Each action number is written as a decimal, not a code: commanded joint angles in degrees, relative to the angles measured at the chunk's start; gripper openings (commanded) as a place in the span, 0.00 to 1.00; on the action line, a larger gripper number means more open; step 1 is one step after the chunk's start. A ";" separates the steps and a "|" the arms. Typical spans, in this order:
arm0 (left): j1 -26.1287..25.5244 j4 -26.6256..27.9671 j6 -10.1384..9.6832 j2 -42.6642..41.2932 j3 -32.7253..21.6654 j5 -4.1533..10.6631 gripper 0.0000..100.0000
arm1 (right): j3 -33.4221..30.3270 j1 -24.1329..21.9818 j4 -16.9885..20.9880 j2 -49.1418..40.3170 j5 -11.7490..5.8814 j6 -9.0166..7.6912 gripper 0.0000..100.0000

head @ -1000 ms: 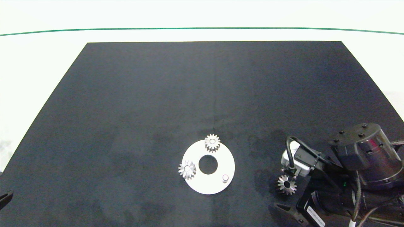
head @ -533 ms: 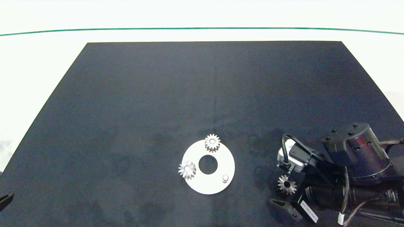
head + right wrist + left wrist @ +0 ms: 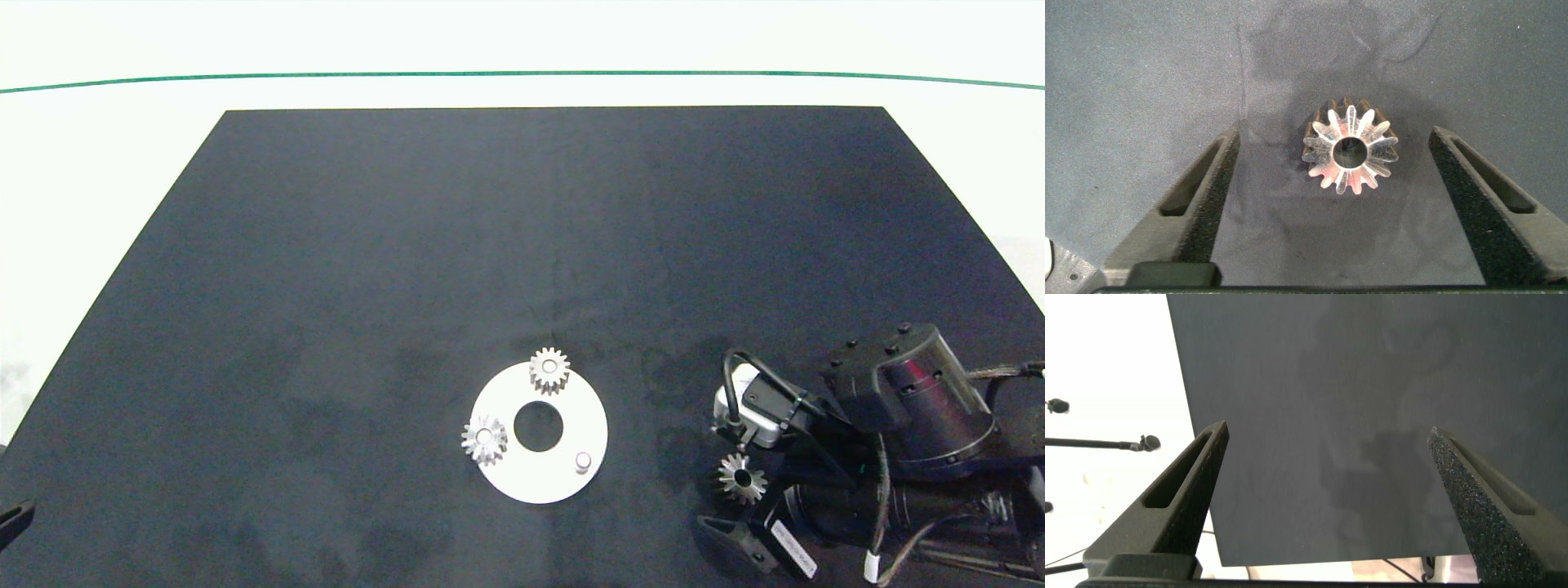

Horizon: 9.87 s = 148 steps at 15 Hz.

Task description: Install three planetary gears onto the carrier pins

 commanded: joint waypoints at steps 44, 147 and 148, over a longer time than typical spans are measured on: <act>-0.09 0.19 0.16 -0.12 -0.01 0.16 1.00 | 0.88 -0.95 -2.15 1.25 -0.31 -0.11 0.03; -0.17 0.19 -0.19 -5.13 -1.41 0.16 1.00 | -21.62 14.79 1.01 7.67 -4.09 -1.34 1.00; -0.17 0.28 -0.28 -5.21 -1.33 0.16 1.00 | -21.54 14.08 1.36 4.50 -5.24 -1.16 1.00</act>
